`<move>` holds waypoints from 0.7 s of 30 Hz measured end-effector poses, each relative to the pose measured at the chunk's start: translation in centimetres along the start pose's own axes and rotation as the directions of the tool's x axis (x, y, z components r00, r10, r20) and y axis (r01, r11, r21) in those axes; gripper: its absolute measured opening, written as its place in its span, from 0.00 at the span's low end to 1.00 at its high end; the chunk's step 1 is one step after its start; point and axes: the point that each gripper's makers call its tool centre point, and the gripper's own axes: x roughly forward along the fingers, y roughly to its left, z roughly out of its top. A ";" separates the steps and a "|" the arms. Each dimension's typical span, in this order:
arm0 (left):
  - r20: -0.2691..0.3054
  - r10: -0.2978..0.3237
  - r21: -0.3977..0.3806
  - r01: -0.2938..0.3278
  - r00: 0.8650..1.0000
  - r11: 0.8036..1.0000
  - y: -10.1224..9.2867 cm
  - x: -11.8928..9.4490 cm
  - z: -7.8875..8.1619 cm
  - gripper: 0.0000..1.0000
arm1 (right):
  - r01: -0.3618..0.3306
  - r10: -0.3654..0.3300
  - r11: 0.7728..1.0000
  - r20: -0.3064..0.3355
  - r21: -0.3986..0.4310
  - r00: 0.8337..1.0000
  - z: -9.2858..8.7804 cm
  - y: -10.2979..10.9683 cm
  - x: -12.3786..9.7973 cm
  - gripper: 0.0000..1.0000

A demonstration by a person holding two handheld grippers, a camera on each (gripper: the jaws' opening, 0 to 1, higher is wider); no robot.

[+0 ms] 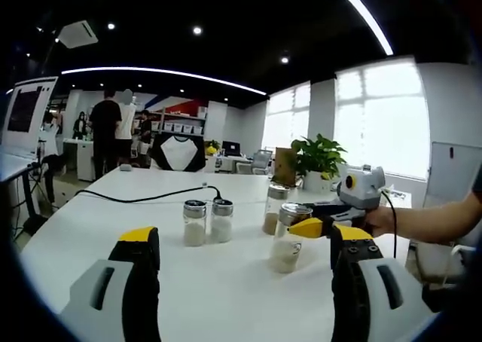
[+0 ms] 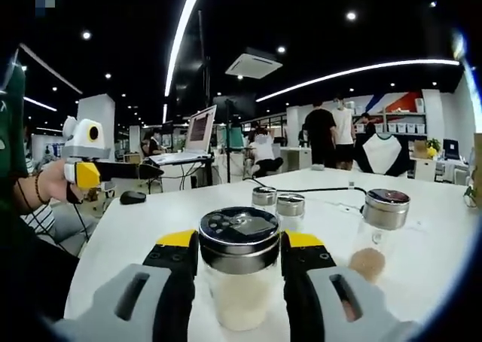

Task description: Rotate the seasoning bottle until the label or dispensing opening points toward the visible target arrow and the bottle remains upright within the marked orientation range

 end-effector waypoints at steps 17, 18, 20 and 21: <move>-0.011 -0.014 -0.026 0.014 1.000 1.000 -0.4 0.2 -0.8 0.99 | 0.251 -0.259 0.961 -0.058 -0.115 0.964 -0.9 -0.5 0.1 0.55; -0.010 -0.014 -0.031 0.013 1.000 0.999 -0.4 0.2 -0.7 0.99 | 0.265 -0.273 0.958 -0.067 -0.111 0.960 -1.0 -0.3 0.1 0.56; -0.008 -0.012 -0.033 0.012 1.000 0.999 -0.3 0.2 -0.7 0.99 | 0.326 -0.333 0.940 -0.068 -0.097 0.940 -1.1 -0.8 0.1 0.56; -0.008 -0.009 -0.029 0.009 1.000 1.000 -0.2 0.1 -0.7 0.99 | 0.348 -0.353 0.934 -0.061 -0.083 0.934 -1.0 -0.9 0.0 0.56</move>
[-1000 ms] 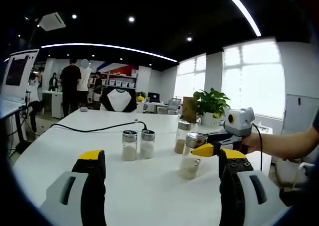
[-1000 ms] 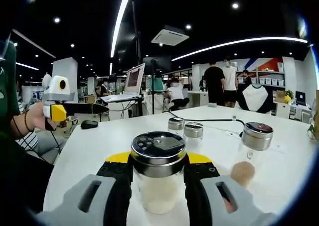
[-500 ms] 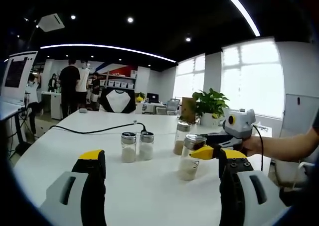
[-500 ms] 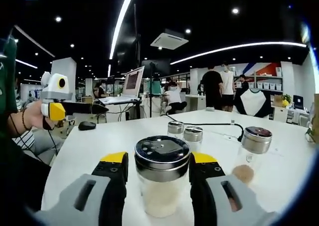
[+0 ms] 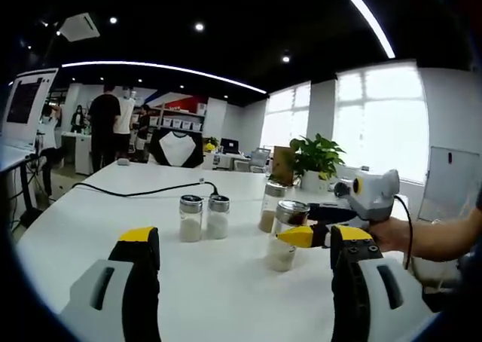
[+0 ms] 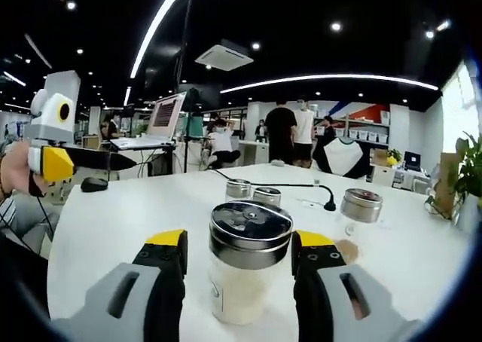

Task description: Rotate the seasoning bottle until the label or dispensing opening points toward the visible target arrow and the bottle remains upright within the marked orientation range

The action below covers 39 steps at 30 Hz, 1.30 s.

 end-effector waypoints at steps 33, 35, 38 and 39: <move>-0.006 0.002 0.000 -0.002 1.000 1.000 0.3 0.2 -0.7 0.99 | 0.321 -0.320 0.937 -0.024 0.140 0.947 -0.7 -1.5 0.7 0.43; -0.005 0.001 0.002 -0.001 1.000 1.000 0.3 0.2 -0.6 0.99 | 0.315 -0.317 0.935 -0.014 0.162 0.948 -0.7 -1.5 0.7 0.41; 0.001 0.001 0.008 -0.001 1.000 1.000 0.2 0.2 -0.5 0.99 | 0.312 -0.312 0.941 -0.019 0.128 0.950 -0.8 -1.4 0.7 0.41; 0.003 0.001 0.012 -0.001 1.000 1.000 0.2 0.2 -0.4 0.99 | 0.311 -0.311 0.941 -0.018 0.130 0.950 -0.8 -1.4 0.7 0.41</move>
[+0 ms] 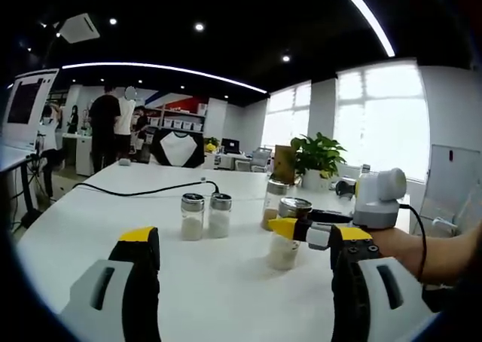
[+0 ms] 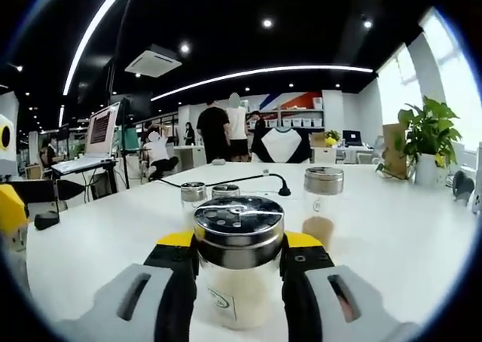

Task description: Rotate the seasoning bottle until the label or dispensing opening points toward the visible target arrow and the bottle remains upright within the marked orientation range

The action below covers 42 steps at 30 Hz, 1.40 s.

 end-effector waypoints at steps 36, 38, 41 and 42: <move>0.013 0.015 0.012 -0.015 1.000 1.000 0.1 -0.4 0.8 0.99 | -0.070 0.071 0.997 0.000 -0.036 0.998 -0.2 0.0 -0.1 0.40; 0.012 0.014 0.011 -0.014 1.000 1.000 0.1 -0.4 0.7 0.99 | -0.080 0.080 0.996 0.001 -0.037 0.997 -0.2 0.0 -0.1 0.40; 0.011 0.014 0.010 -0.014 1.000 1.000 0.1 -0.4 0.7 0.99 | -0.095 0.095 0.995 -0.001 -0.038 0.996 -0.2 0.0 -0.1 0.40; 0.012 0.013 0.008 -0.013 1.000 1.000 0.2 -0.4 0.7 0.99 | -0.103 0.103 0.994 -0.002 -0.037 0.995 -0.2 0.0 -0.1 0.40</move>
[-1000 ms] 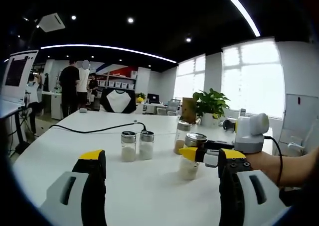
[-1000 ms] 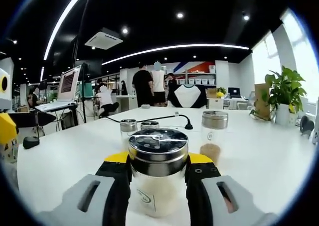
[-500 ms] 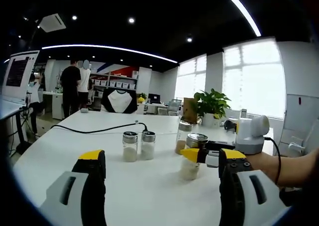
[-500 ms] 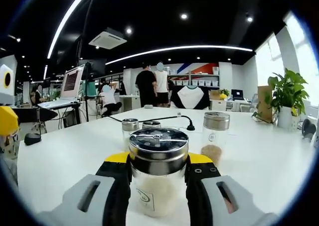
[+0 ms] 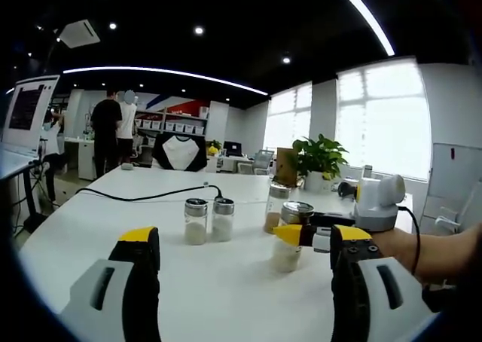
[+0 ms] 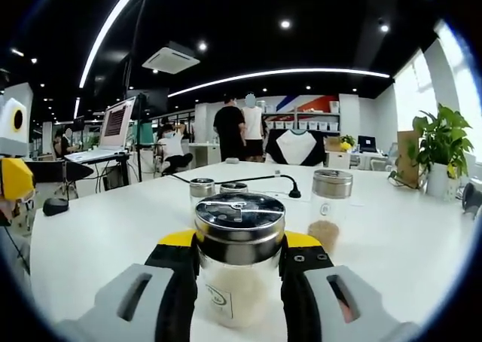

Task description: Rotate the seasoning bottle until the label or dispensing opening points toward the visible target arrow and the bottle remains upright within the marked orientation range

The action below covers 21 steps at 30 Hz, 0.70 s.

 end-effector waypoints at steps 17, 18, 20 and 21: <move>0.003 -0.008 -0.012 0.008 1.000 1.000 -0.1 0.1 0.0 0.99 | -0.135 0.134 0.991 -0.013 -0.025 0.991 -0.1 0.8 -0.1 0.40; 0.013 -0.012 -0.017 0.012 1.000 1.000 -0.1 0.1 0.2 0.99 | -0.141 0.141 0.990 -0.013 -0.025 0.990 0.0 0.8 -0.1 0.40; 0.014 -0.010 -0.015 0.011 1.000 1.000 -0.1 0.1 0.3 0.99 | -0.158 0.158 0.987 -0.013 -0.028 0.987 0.0 0.9 -0.2 0.40; 0.009 -0.009 -0.009 0.009 1.000 1.000 0.0 0.1 0.3 0.99 | -0.160 0.159 0.987 -0.013 -0.027 0.987 0.0 0.9 -0.2 0.40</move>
